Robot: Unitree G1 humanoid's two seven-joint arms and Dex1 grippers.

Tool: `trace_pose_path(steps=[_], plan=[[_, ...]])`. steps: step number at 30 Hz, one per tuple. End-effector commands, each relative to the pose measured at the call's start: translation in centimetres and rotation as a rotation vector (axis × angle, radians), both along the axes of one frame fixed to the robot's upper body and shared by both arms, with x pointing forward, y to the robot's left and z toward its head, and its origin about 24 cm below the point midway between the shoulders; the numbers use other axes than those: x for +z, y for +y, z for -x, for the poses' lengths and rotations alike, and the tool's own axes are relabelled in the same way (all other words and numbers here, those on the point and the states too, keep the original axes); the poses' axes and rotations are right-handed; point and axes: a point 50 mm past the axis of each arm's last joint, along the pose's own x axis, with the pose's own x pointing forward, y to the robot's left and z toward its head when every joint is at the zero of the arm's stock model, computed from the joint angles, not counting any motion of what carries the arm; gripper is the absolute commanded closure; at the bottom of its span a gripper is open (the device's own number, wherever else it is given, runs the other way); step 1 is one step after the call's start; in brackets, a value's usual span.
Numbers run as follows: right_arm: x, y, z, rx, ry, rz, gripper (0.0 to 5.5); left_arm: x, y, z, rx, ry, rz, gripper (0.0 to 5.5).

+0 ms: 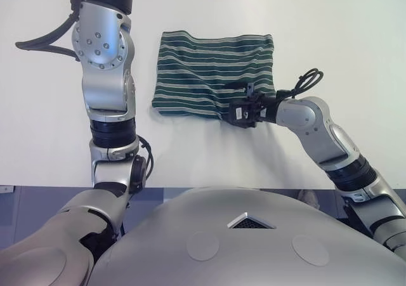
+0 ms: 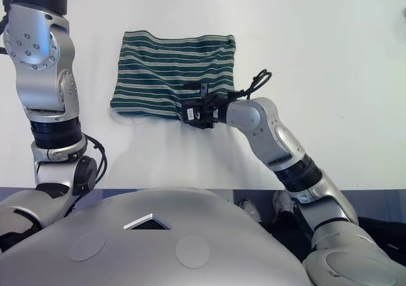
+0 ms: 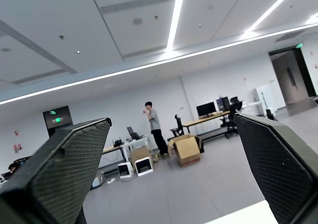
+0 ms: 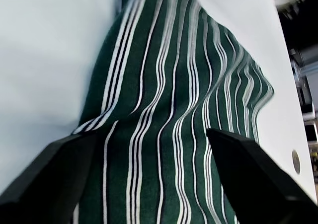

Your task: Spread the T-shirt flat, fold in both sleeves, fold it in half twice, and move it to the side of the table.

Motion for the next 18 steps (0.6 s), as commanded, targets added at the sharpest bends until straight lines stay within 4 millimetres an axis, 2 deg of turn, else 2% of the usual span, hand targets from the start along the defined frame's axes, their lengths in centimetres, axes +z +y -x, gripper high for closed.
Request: trace_pose_path(steps=[1, 3, 5, 8, 10, 13, 16, 18], plan=[[-1.8, -5.9, 0.5, 0.027, 0.074, 0.366, 1.41, -0.5, -0.1, 0.2, -0.003, 0.03, -0.002, 0.95], [-1.2, -8.9, -0.3, 0.04, 0.064, 0.483, 1.41, -0.5, -0.5, 0.2, -0.022, 0.02, -0.013, 0.95], [-0.2, -11.6, -1.8, 0.139, 0.013, 0.59, 1.41, -0.4, -0.6, 0.5, -0.014, 0.007, -0.022, 0.95], [1.9, -14.3, -5.1, 0.283, -0.162, 0.687, 1.41, -0.5, -1.0, 0.5, -0.014, 0.01, -0.029, 0.95], [3.9, -14.9, -7.6, 0.357, -0.326, 0.679, 1.41, -1.2, -2.1, 0.9, -0.088, 0.028, -0.134, 0.95], [5.9, -15.5, -9.5, 0.404, -0.49, 0.622, 1.41, -2.7, -3.5, 1.5, -0.206, 0.058, -0.338, 0.95], [7.5, -15.5, -11.0, 0.391, -0.673, 0.496, 1.41, -6.2, -4.4, 2.6, -0.361, 0.159, -0.577, 0.95], [9.1, -15.4, -11.0, 0.355, -0.801, 0.331, 1.41, -8.5, -4.7, 4.8, -0.54, 0.144, -0.773, 0.95]])
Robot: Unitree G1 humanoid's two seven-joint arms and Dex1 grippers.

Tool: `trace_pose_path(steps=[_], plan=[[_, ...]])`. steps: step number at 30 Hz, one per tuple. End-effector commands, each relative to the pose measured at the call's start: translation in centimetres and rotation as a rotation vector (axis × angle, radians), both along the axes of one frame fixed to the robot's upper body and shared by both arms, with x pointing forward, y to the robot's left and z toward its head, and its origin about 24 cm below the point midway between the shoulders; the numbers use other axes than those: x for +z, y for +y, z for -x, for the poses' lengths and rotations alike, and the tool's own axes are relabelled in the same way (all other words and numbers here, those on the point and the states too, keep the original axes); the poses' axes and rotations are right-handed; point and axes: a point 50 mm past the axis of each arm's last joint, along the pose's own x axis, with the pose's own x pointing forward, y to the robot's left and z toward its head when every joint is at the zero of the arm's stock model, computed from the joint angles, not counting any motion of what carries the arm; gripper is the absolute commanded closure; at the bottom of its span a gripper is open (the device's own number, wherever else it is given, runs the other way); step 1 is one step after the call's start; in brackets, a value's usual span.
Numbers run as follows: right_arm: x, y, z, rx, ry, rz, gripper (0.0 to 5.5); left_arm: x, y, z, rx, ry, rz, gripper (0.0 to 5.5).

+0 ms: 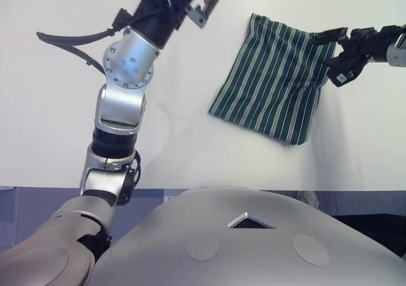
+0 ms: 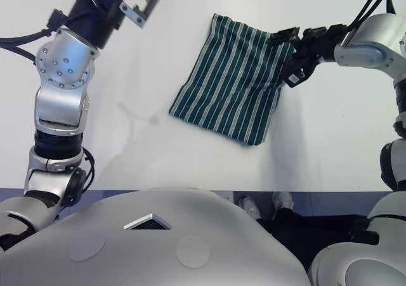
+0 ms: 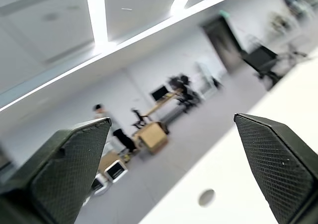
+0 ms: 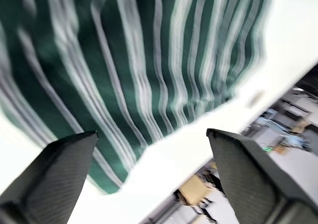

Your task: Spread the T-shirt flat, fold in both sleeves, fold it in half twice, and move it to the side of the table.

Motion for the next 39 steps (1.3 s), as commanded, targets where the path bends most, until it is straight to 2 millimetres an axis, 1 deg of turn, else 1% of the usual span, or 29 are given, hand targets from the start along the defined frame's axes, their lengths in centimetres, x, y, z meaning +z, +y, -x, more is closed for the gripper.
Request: trace_pose_path(steps=[1, 2, 4, 6, 7, 9, 10, 11, 12, 13, 14, 15, 16, 17, 19, 20, 21, 23, 25, 27, 29, 31, 32, 33, 34, 35, 36, 38, 39], plan=[[3.2, 0.1, -0.3, 0.08, -0.168, -0.298, 1.41, -4.7, -0.4, 3.6, -0.326, 0.025, -0.374, 0.95], [3.3, -0.7, 0.3, 0.062, -0.175, -0.368, 1.41, -5.6, -0.4, 4.2, -0.401, 0.003, -0.466, 0.95], [2.8, -1.8, 1.3, 0.02, -0.168, -0.459, 1.41, -6.2, -0.3, 4.0, -0.437, -0.057, -0.571, 0.95], [1.6, -2.5, 1.9, -0.071, -0.163, -0.566, 1.41, -5.3, -1.3, 2.1, -0.39, -0.141, -0.535, 0.95], [1.0, -2.9, 2.1, -0.133, -0.171, -0.622, 1.41, -4.6, -2.3, 1.0, -0.378, -0.156, -0.471, 0.95], [0.0, -4.4, 2.5, -0.31, -0.221, -0.741, 1.41, -3.0, -4.6, -1.4, -0.365, -0.01, -0.162, 0.95], [-0.4, -6.2, 2.6, -0.477, -0.281, -0.822, 1.41, -3.1, -5.8, -2.4, -0.392, 0.069, -0.1, 0.95], [-0.8, -7.6, 2.8, -0.605, -0.324, -0.877, 1.41, -3.3, -6.6, -2.9, -0.419, 0.12, -0.08, 0.95], [-1.4, -9.2, 3.3, -0.747, -0.365, -0.921, 1.41, -4.2, -7.7, -2.9, -0.464, 0.194, -0.09, 0.95], [-2.1, -10.6, 4.0, -0.864, -0.397, -0.95, 1.41, -5.7, -8.8, -2.5, -0.522, 0.295, -0.123, 0.95], [-2.7, -11.3, 4.5, -0.941, -0.41, -0.972, 1.41, -7.4, -9.7, -1.8, -0.573, 0.366, -0.207, 0.95], [-3.4, -11.7, 5.1, -0.996, -0.417, -0.999, 1.41, -9.4, -10.3, -1.1, -0.613, 0.428, -0.335, 0.95], [-3.9, -11.7, 5.5, -1.025, -0.415, -1.023, 1.41, -10.9, -10.6, -0.5, -0.639, 0.464, -0.444, 0.95], [-4.4, -11.4, 5.9, -1.035, -0.408, -1.041, 1.41, -12.0, -10.8, -0.1, -0.644, 0.504, -0.506, 0.95], [-5.2, -10.4, 6.5, -1.033, -0.391, -1.068, 1.41, -13.4, -11.4, 0.0, -0.599, 0.59, -0.516, 0.95], [-5.5, -9.9, 6.7, -1.039, -0.386, -1.091, 1.41, -14.0, -11.4, -0.2, -0.549, 0.619, -0.525, 0.95], [-5.7, -9.3, 6.8, -1.042, -0.383, -1.117, 1.41, -14.6, -11.0, -0.6, -0.49, 0.619, -0.58, 0.95], [-5.8, -8.3, 7.1, -1.037, -0.379, -1.155, 1.41, -15.9, -9.4, -1.5, -0.348, 0.657, -0.637, 0.95], [-5.6, -7.5, 7.5, -1.037, -0.385, -1.173, 1.41, -17.1, -7.3, -1.8, -0.222, 0.728, -0.61, 0.95], [-5.5, -7.2, 7.9, -1.059, -0.402, -1.194, 1.41, -18.0, -5.0, -1.5, -0.112, 0.811, -0.527, 0.95], [-5.6, -6.7, 8.4, -1.08, -0.416, -1.223, 1.41, -19.3, -1.8, 0.0, 0.053, 0.953, -0.356, 0.95], [-5.8, -6.0, 8.8, -1.088, -0.415, -1.245, 1.41, -20.8, 0.7, 2.0, 0.198, 1.065, -0.253, 0.95], [-5.8, -5.6, 8.8, -1.086, -0.413, -1.255, 1.41, -21.5, 1.6, 2.9, 0.258, 1.11, -0.225, 0.95], [-5.7, -5.2, 8.7, -1.08, -0.41, -1.262, 1.41, -22.0, 2.0, 3.9, 0.275, 1.145, -0.215, 0.95], [-5.6, -5.0, 8.5, -1.073, -0.407, -1.268, 1.41, -22.1, 2.1, 4.6, 0.26, 1.162, -0.216, 0.95], [-5.4, -4.8, 8.3, -1.058, -0.402, -1.272, 1.41, -21.5, 1.7, 5.1, 0.188, 1.167, -0.233, 0.95], [-5.1, -4.5, 8.2, -1.036, -0.396, -1.272, 1.41, -20.6, 1.3, 5.4, 0.104, 1.165, -0.25, 0.95], [-4.5, -4.0, 7.9, -0.987, -0.386, -1.265, 1.41, -18.3, 0.6, 5.5, -0.045, 1.138, -0.285, 0.95], [-4.3, -4.0, 7.9, -0.973, -0.386, -1.262, 1.41, -17.3, 0.5, 5.5, -0.088, 1.123, -0.302, 0.95]])
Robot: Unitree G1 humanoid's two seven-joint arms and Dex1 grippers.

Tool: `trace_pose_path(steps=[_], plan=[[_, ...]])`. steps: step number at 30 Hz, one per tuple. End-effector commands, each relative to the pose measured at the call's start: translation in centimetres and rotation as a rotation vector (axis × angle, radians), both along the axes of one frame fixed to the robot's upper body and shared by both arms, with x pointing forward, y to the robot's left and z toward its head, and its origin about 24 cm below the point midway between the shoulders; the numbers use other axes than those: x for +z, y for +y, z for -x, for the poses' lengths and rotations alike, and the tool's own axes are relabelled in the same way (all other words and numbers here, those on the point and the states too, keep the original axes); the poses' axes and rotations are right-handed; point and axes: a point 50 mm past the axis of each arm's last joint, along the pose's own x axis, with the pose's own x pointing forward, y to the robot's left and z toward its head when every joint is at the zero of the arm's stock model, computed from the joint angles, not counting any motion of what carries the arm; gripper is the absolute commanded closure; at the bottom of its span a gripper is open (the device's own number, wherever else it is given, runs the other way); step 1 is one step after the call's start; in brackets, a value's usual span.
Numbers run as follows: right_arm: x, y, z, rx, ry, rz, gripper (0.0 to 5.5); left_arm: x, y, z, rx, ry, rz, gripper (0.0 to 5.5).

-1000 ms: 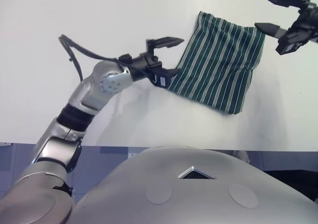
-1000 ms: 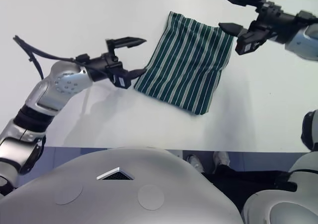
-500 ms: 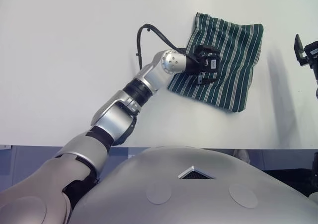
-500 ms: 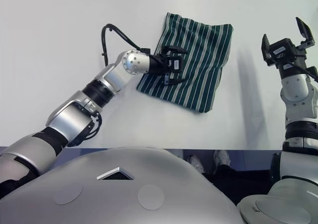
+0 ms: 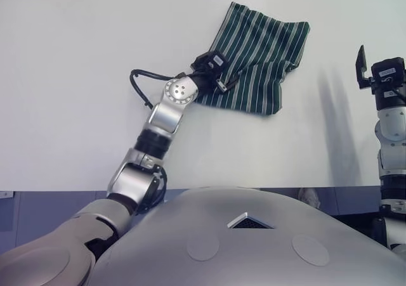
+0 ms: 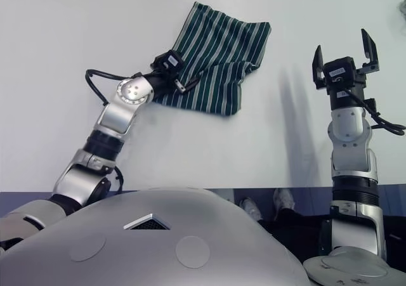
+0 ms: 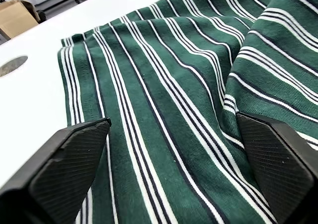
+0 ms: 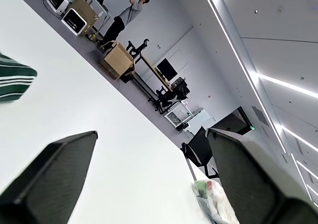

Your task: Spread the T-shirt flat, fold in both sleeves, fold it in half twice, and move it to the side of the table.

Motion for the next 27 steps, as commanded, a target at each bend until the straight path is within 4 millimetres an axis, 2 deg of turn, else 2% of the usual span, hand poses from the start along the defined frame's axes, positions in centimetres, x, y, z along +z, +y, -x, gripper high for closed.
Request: trace_pose_path(steps=[1, 4, 6, 8, 10, 13, 14, 16, 18, 20, 21, 23, 27], plan=[[1.7, 0.8, -0.7, 0.072, -0.033, 0.044, 1.41, -2.7, 3.5, 4.7, -0.16, 0.289, -0.226, 0.95], [3.0, 2.2, -1.3, 0.194, -0.051, 0.109, 1.41, -0.4, 3.0, 4.8, -0.217, 0.274, -0.212, 0.95], [3.6, 4.6, -1.2, 0.38, -0.047, 0.183, 1.41, 2.1, 1.8, 3.5, -0.174, 0.211, -0.144, 0.95], [3.0, 6.9, -0.3, 0.571, -0.001, 0.244, 1.41, 5.6, 0.7, 1.2, -0.098, 0.098, -0.065, 0.95], [1.5, 8.2, 1.2, 0.698, 0.07, 0.269, 1.41, 9.1, -0.2, -0.4, -0.041, 0.006, 0.004, 0.95], [-0.4, 8.9, 3.5, 0.85, 0.163, 0.317, 1.41, 12.9, -0.5, -0.3, -0.049, -0.074, 0.078, 0.95], [-0.8, 8.7, 4.4, 0.894, 0.19, 0.336, 1.41, 14.3, 0.0, -0.1, -0.067, -0.14, 0.103, 0.95], [-0.9, 8.0, 5.7, 0.941, 0.221, 0.354, 1.07, 16.1, 1.5, 0.0, -0.115, -0.307, 0.115, 0.75], [-0.7, 6.3, 7.3, 0.984, 0.263, 0.396, 0.71, 14.7, 5.6, 0.5, -0.251, -0.607, -0.117, 0.43], [-0.6, 5.1, 7.9, 1.009, 0.303, 0.43, 0.39, 11.2, 8.6, 2.3, -0.473, -0.73, -0.38, 0.13], [-0.5, 4.8, 7.9, 1.013, 0.31, 0.436, 0.16, 9.7, 9.4, 2.8, -0.549, -0.752, -0.469, 0.1], [-0.6, 4.6, 7.9, 1.024, 0.321, 0.443, 0.12, 8.0, 10.2, 3.5, -0.655, -0.809, -0.578, 0.1], [-0.6, 4.1, 7.8, 1.112, 0.327, 0.531, 0.12, 5.2, 10.1, 5.1, -0.889, -0.871, -0.607, 0.1]])
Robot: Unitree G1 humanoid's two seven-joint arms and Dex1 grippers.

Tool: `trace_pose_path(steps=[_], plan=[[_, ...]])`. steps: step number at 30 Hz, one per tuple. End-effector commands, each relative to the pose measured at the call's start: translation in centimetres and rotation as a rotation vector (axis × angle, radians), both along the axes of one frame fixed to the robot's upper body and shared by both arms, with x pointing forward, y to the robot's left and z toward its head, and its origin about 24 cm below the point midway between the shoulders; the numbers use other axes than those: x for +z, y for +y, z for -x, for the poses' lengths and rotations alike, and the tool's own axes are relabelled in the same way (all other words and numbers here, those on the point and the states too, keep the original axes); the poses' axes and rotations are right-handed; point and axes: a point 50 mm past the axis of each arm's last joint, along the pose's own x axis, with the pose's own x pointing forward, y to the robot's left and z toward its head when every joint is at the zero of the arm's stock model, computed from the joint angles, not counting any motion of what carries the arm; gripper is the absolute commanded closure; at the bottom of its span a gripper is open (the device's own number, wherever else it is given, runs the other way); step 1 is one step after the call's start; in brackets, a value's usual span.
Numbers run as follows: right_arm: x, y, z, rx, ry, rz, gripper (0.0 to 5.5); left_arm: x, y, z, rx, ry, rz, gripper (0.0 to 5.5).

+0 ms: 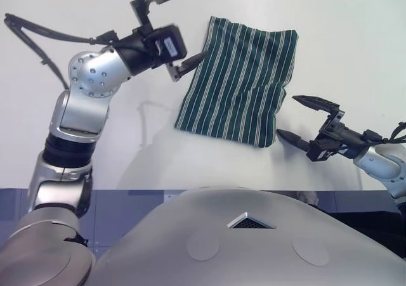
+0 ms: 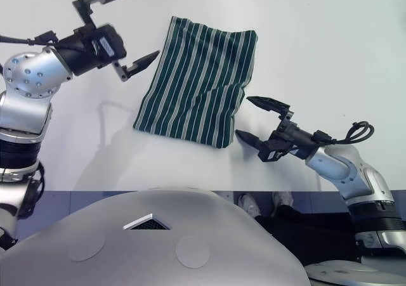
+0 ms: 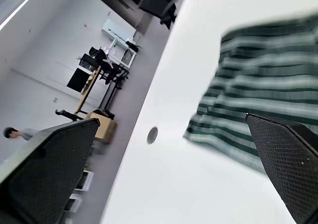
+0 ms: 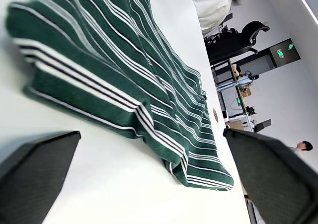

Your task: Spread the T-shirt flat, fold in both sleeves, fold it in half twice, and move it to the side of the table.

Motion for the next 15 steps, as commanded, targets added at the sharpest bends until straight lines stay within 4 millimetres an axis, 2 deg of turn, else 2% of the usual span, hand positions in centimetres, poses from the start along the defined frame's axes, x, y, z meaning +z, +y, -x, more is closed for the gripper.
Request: trace_pose_path(steps=[1, 4, 7, 9, 13, 15], plan=[[1.0, -2.2, -0.4, 0.146, -0.023, 0.171, 0.12, -6.6, 1.7, 4.8, -0.488, -0.098, -0.423, 0.1], [1.1, -1.9, -1.0, 0.154, -0.042, 0.159, 0.12, -8.3, 1.6, 6.2, -0.609, -0.045, -0.457, 0.1], [1.2, -2.3, -1.2, 0.153, -0.042, 0.161, 0.12, -8.7, 2.2, 5.7, -0.608, -0.048, -0.509, 0.1], [1.2, -2.7, -1.2, 0.149, -0.041, 0.168, 0.12, -7.3, 2.1, 4.6, -0.567, -0.101, -0.489, 0.1], [1.2, -3.0, -0.9, 0.14, -0.045, 0.163, 0.12, -4.3, 0.9, 4.1, -0.564, -0.191, -0.394, 0.1], [1.2, -3.2, -0.8, 0.135, -0.046, 0.162, 0.12, -3.1, 1.0, 3.6, -0.544, -0.21, -0.397, 0.1]])
